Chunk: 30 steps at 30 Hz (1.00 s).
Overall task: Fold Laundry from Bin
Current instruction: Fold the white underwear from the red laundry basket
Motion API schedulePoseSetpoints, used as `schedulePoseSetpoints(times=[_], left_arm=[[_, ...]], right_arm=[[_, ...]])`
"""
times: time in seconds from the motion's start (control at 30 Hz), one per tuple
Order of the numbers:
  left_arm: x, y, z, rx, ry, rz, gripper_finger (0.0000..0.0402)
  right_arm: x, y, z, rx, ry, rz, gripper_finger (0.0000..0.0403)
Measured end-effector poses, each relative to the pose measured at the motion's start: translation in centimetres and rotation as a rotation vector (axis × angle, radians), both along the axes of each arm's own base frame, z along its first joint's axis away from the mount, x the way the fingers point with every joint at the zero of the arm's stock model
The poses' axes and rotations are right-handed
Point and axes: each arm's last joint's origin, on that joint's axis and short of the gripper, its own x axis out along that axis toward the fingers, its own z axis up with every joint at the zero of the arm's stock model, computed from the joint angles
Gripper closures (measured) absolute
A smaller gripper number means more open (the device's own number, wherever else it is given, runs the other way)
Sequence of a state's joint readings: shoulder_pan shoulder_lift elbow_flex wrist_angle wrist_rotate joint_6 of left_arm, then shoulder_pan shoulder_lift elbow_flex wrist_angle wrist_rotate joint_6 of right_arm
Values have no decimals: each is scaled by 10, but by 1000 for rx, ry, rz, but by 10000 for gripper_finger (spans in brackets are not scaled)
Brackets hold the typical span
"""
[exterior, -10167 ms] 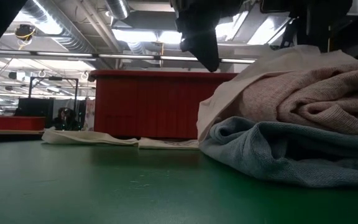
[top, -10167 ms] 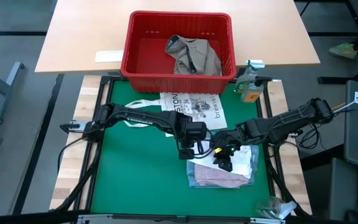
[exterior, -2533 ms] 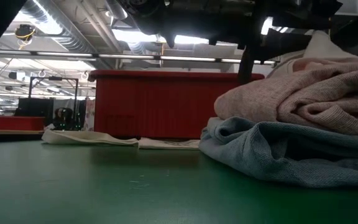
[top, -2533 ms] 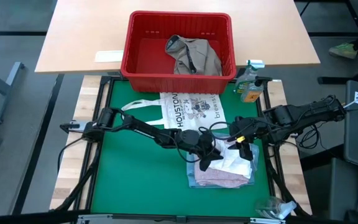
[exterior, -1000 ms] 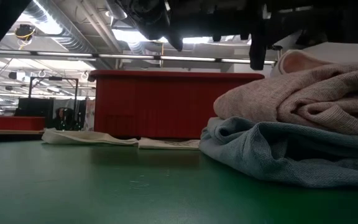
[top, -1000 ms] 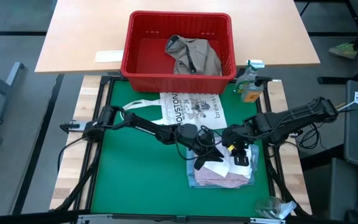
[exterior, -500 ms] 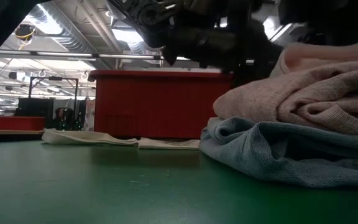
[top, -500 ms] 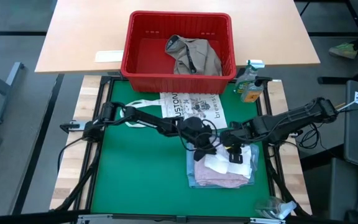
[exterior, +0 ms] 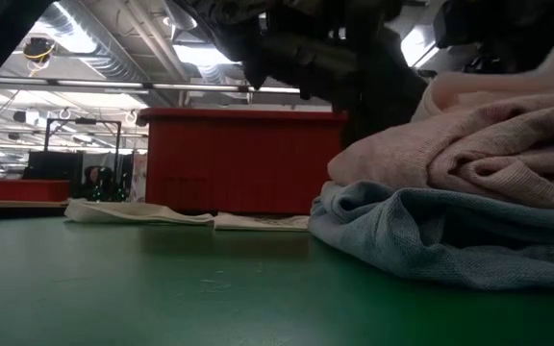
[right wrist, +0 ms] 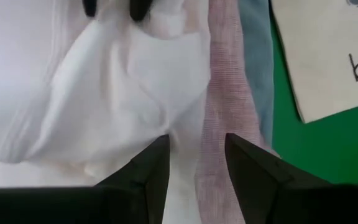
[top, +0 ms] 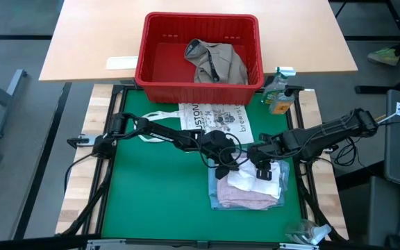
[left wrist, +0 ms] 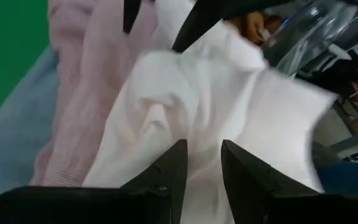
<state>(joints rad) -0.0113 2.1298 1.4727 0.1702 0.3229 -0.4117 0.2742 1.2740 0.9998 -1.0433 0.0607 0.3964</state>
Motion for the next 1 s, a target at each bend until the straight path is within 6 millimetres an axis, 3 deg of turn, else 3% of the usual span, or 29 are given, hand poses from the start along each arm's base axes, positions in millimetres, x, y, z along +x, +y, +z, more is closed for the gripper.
schedulePoseSetpoints(times=[0.3,0.5,0.67,1.0], left_arm=[[-5,13,24,8,-53,30,308],[-5,20,22,36,-33,57,308],[-5,9,21,107,-44,40,308],[-12,-4,8,331,88,154,308]], right_arm=[[4,0,32,7,-129,5,246],[11,2,18,12,-163,5,246],[8,2,2,3,-85,11,246],[6,4,-1,86,-39,38,246]])
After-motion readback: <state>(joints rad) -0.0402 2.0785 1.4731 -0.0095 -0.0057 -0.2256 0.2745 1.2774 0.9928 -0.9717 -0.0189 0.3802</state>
